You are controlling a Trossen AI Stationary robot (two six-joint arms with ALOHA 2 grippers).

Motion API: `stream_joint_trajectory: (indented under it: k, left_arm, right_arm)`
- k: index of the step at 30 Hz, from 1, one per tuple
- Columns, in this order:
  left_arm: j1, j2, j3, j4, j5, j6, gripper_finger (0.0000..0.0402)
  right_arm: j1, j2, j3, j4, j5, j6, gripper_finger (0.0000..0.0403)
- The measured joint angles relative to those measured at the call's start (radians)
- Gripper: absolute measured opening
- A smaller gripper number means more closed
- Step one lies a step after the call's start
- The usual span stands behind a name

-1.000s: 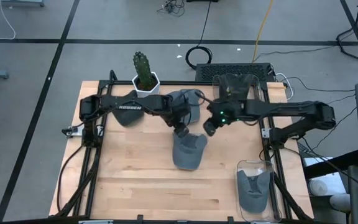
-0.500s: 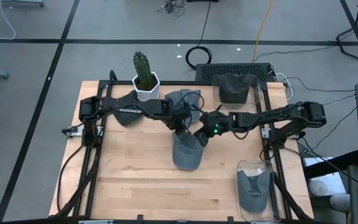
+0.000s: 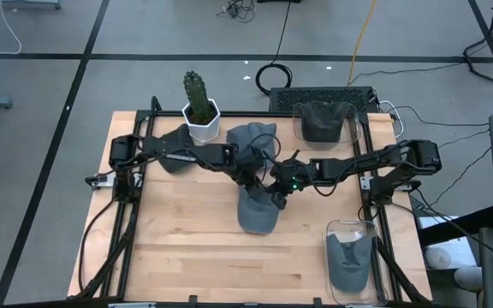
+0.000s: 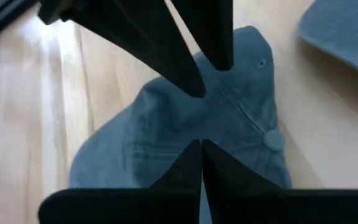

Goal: Pick & Place hat
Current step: Put the bottom gray cap into the bottom transparent bin

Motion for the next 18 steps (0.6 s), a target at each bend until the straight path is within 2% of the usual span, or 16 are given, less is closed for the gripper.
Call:
stream_joint_trajectory:
  k: [6, 10, 18]
  left_arm:
    - [-0.001, 0.019, 0.002, 0.001, -0.012, -0.007, 0.0117]
    - [-0.014, 0.04, 0.002, -0.009, 0.022, 0.001, 0.0117]
    - [-0.051, 0.06, 0.002, -0.078, 0.018, 0.054, 0.0117]
  right_arm:
    - [-0.001, 0.003, 0.0, -0.023, 0.048, -0.055, 0.0001]
    - [-0.001, 0.004, 0.0, -0.045, 0.048, -0.059, 0.0]
    - [-0.001, 0.017, 0.0, -0.042, 0.047, -0.049, 0.0]
